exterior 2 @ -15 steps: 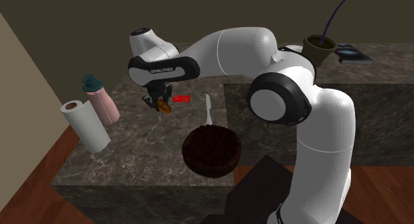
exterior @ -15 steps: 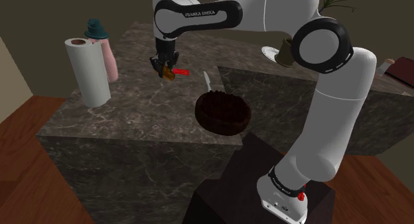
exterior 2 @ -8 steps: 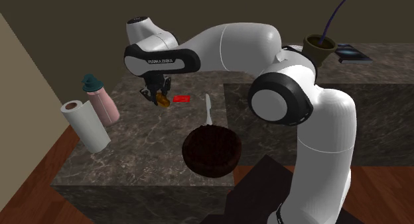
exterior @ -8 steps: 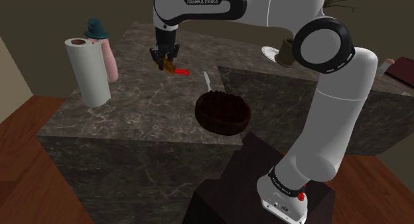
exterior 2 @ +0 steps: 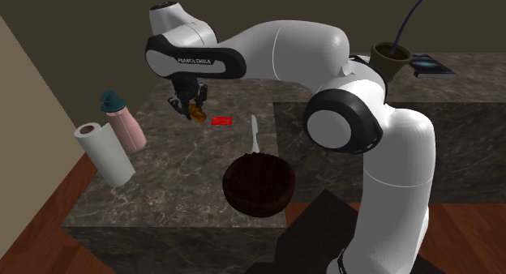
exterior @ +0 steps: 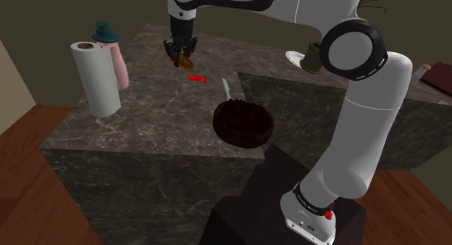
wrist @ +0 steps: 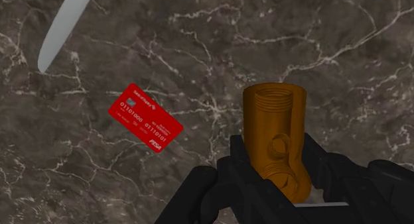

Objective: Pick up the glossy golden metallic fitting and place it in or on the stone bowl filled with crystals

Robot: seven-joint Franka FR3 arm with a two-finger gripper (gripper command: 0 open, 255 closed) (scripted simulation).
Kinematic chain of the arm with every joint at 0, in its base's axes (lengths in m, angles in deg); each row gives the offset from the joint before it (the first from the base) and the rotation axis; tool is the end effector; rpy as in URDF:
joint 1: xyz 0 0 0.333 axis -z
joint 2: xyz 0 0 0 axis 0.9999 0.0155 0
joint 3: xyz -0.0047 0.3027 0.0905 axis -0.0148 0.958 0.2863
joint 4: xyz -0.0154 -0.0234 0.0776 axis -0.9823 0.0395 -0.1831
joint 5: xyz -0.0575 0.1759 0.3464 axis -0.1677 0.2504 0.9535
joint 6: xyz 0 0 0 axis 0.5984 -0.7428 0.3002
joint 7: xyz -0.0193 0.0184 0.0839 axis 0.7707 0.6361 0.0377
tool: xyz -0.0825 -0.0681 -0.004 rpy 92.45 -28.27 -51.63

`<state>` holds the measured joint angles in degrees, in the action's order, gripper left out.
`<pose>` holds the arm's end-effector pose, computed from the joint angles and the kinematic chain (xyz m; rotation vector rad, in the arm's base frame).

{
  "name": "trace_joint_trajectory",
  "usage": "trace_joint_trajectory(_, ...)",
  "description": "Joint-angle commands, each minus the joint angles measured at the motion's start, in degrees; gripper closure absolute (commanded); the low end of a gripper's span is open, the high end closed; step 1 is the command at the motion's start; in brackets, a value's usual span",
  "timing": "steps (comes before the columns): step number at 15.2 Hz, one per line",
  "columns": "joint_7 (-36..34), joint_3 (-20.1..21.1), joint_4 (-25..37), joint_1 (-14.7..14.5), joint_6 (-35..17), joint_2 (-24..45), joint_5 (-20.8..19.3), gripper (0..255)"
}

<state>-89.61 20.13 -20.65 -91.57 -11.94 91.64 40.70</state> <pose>0.6488 0.1056 0.5317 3.0714 0.0447 0.0337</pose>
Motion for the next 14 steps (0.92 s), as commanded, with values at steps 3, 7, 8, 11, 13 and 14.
trace_joint_trajectory(3,0.27,0.02,3.88,-0.16,3.33,0.55,-0.04,255)
trace_joint_trajectory(7,0.48,0.04,8.22,-0.41,6.84,1.39,-0.16,255)
trace_joint_trajectory(8,0.53,0.04,9.41,-0.48,7.76,1.66,-0.2,255)
trace_joint_trajectory(11,0.69,0.05,13.24,-0.74,10.61,2.64,-0.35,255)
trace_joint_trajectory(13,0.76,0.05,14.87,-0.85,11.78,3.09,-0.43,255)
trace_joint_trajectory(14,0.56,0.19,9.89,-0.51,10.16,-0.27,0.04,255)
